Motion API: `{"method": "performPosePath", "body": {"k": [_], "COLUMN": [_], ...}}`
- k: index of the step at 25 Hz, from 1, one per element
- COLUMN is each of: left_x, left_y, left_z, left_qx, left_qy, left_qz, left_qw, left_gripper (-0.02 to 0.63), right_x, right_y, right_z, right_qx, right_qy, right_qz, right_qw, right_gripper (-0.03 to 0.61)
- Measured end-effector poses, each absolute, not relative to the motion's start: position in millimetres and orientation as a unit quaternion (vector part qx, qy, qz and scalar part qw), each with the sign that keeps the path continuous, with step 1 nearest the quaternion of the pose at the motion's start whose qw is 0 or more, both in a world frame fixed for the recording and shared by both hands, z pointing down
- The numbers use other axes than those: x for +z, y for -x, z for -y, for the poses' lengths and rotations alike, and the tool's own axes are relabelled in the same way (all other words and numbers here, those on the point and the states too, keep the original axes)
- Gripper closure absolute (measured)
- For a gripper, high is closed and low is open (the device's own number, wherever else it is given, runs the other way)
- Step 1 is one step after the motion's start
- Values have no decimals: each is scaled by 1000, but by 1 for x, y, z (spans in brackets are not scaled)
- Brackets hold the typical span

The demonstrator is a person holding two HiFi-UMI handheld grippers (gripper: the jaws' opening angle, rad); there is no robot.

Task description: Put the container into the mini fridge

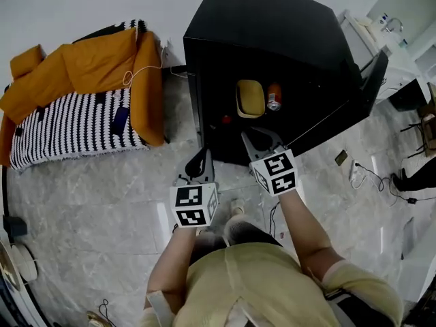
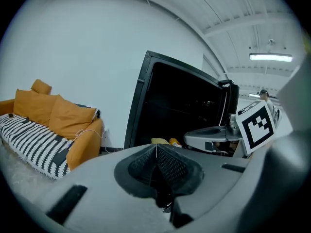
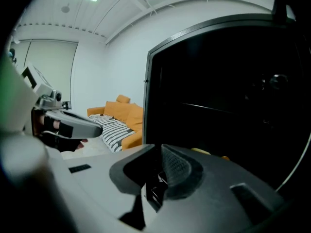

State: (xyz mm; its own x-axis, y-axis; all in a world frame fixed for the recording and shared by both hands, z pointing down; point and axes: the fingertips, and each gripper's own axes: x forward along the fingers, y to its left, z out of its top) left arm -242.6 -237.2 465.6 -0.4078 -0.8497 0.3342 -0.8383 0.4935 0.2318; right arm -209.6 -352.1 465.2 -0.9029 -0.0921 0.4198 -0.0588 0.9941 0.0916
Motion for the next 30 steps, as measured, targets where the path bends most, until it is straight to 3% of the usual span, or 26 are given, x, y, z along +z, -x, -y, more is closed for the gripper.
{"method": "performPosePath", "body": {"k": [16, 30], "left_x": [410, 411], "left_y": [226, 217], "left_z": [217, 193], "left_qx": [-27, -54], "left_qy": [-536, -525], "left_qz": [832, 835], "left_qw": [142, 155], "left_gripper": [589, 589], "right_x": [409, 396], "right_y": [175, 163], "right_z": [311, 291], "right_qx": [12, 25], "right_qy": [-53, -69], "right_qz": [985, 988], "right_qw": [165, 139], "right_gripper": [523, 537]}}
